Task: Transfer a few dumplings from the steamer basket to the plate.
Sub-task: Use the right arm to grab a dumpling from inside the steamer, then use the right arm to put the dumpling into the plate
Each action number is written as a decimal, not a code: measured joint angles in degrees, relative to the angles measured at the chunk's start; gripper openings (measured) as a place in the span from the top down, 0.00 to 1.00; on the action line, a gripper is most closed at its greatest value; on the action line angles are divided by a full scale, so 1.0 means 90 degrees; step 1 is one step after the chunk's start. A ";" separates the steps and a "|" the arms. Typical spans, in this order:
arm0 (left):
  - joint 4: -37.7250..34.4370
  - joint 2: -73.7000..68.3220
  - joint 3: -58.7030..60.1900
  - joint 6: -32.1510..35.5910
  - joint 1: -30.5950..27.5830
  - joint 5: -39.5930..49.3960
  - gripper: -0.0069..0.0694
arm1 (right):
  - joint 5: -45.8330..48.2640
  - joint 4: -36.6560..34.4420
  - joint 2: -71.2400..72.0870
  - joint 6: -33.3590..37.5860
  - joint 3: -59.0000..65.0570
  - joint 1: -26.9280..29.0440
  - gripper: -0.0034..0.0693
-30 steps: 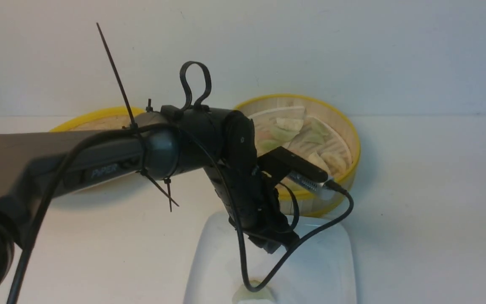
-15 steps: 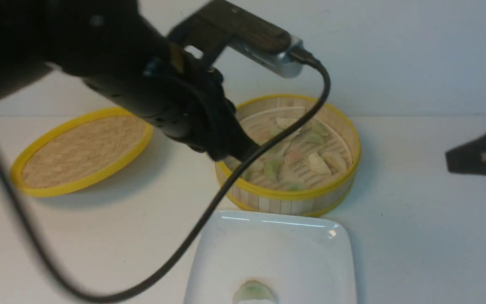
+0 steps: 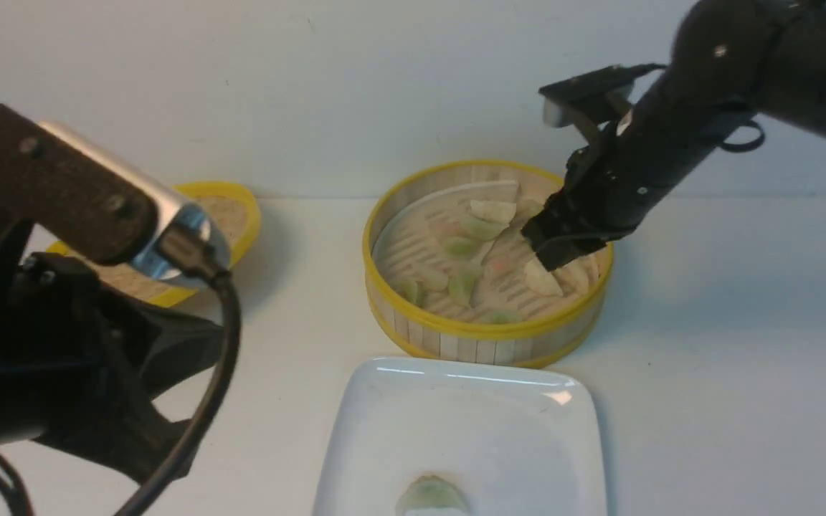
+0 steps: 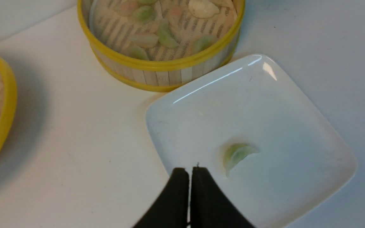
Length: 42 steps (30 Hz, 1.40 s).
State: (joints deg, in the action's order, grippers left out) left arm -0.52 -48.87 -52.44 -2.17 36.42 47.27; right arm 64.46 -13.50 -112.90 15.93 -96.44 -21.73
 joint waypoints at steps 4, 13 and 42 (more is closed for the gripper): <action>0.0398 0.0261 0.0013 -0.0339 0.0000 0.0217 0.92 | 0.0521 0.0472 -0.0830 -0.0542 -0.0828 -0.0029 0.61; 0.1663 0.0381 0.0025 -0.1099 0.0000 0.0708 0.92 | 0.0396 0.0996 -0.1483 -0.0894 -0.1253 -0.0029 0.45; 0.2054 0.0381 0.0033 -0.1254 -0.0022 0.1026 0.92 | 0.0641 0.0352 0.0484 -0.0989 -0.0905 -0.0192 0.70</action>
State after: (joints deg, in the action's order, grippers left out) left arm 17.97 -45.44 -52.15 -13.46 36.23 56.51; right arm 70.23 -10.33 -108.55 7.02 -104.59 -23.46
